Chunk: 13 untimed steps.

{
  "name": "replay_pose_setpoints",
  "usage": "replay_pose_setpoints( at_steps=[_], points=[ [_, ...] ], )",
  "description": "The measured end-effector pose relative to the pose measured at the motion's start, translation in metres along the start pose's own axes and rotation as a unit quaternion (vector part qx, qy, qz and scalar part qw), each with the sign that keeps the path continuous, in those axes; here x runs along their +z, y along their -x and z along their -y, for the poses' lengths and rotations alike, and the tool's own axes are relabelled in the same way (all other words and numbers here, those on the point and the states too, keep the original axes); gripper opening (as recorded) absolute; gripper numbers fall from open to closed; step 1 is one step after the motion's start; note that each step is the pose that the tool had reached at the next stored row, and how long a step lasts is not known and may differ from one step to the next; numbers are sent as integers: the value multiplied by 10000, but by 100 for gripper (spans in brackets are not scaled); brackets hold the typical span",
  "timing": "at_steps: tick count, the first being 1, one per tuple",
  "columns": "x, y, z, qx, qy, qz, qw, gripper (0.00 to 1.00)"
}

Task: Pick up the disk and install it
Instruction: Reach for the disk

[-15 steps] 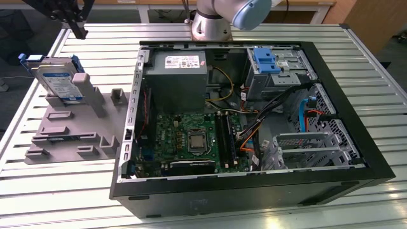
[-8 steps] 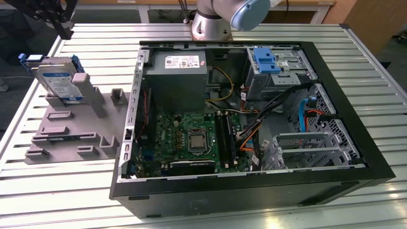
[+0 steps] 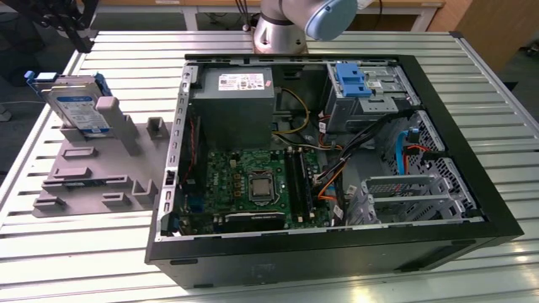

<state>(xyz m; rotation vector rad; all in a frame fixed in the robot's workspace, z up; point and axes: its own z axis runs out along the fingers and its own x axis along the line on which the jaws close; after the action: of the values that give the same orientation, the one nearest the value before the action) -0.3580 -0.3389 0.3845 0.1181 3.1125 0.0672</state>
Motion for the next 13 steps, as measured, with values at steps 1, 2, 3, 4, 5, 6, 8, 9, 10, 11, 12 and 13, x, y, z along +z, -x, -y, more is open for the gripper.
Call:
replay_pose_setpoints(
  at_steps=[1, 2, 3, 4, 5, 6, 8, 9, 10, 11, 12, 13],
  points=[
    [0, 0, 0, 0, 0, 0, 10000, 11],
    [0, 0, 0, 0, 0, 0, 10000, 11],
    [0, 0, 0, 0, 0, 0, 10000, 11],
    [0, -1, 0, 0, 0, 0, 10000, 11],
    [0, -1, 0, 0, 0, 0, 10000, 11],
    [0, -1, 0, 0, 0, 0, 10000, 11],
    [0, -1, 0, 0, 0, 0, 10000, 11],
    [0, -5, 0, 0, 0, 0, 10000, 11],
    [0, -17, 1, 1, 0, 0, 10000, 11],
    [-1, -54, 4, 1, 0, -1, 10000, 11],
    [-2, -98, 7, 0, 0, 0, 10000, 11],
    [-2, -143, 11, 0, 0, 0, 10000, 11]
  ],
)
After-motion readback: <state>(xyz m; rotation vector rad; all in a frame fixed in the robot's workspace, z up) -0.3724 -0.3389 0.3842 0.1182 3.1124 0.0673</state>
